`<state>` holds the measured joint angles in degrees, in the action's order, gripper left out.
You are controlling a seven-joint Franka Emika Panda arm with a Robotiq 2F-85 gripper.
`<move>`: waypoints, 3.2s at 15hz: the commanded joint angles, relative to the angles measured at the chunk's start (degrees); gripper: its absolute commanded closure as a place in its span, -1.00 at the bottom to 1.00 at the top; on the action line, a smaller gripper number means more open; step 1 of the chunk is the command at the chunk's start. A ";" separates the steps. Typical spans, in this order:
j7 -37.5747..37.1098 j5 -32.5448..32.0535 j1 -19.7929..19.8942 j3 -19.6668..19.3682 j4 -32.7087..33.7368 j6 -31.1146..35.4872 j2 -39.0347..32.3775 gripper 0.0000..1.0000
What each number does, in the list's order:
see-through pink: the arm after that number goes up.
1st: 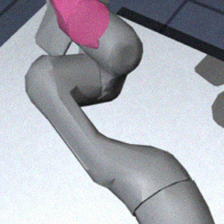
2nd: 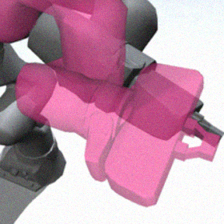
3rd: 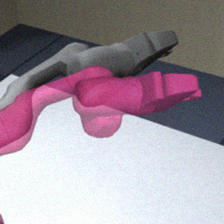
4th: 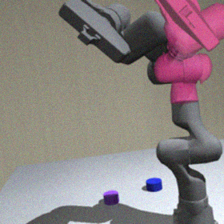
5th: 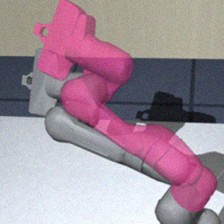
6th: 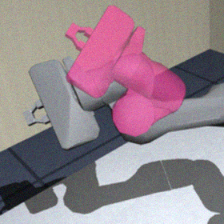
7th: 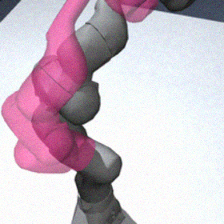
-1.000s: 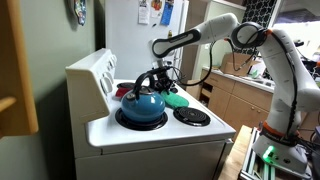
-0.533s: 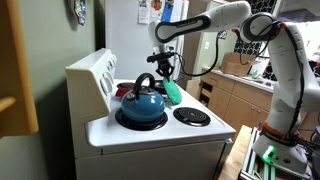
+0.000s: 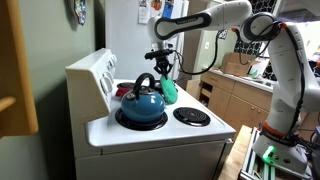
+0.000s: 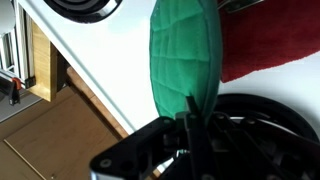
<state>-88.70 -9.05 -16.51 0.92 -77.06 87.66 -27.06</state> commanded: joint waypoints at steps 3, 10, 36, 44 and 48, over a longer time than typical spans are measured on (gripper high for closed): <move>-5.79 1.41 0.07 -0.12 12.17 -1.96 -7.18 0.97; -6.16 0.29 0.02 -0.72 18.96 -3.52 -10.11 0.89; 34.70 -12.42 -0.11 -0.87 24.13 2.02 -11.62 0.97; 53.10 -23.33 -0.41 -1.98 18.33 8.96 -11.08 0.97; 56.98 -27.91 -0.45 -2.33 13.23 9.51 -9.99 0.97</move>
<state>-34.24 -33.74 -16.52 -0.63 -58.34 96.14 -39.21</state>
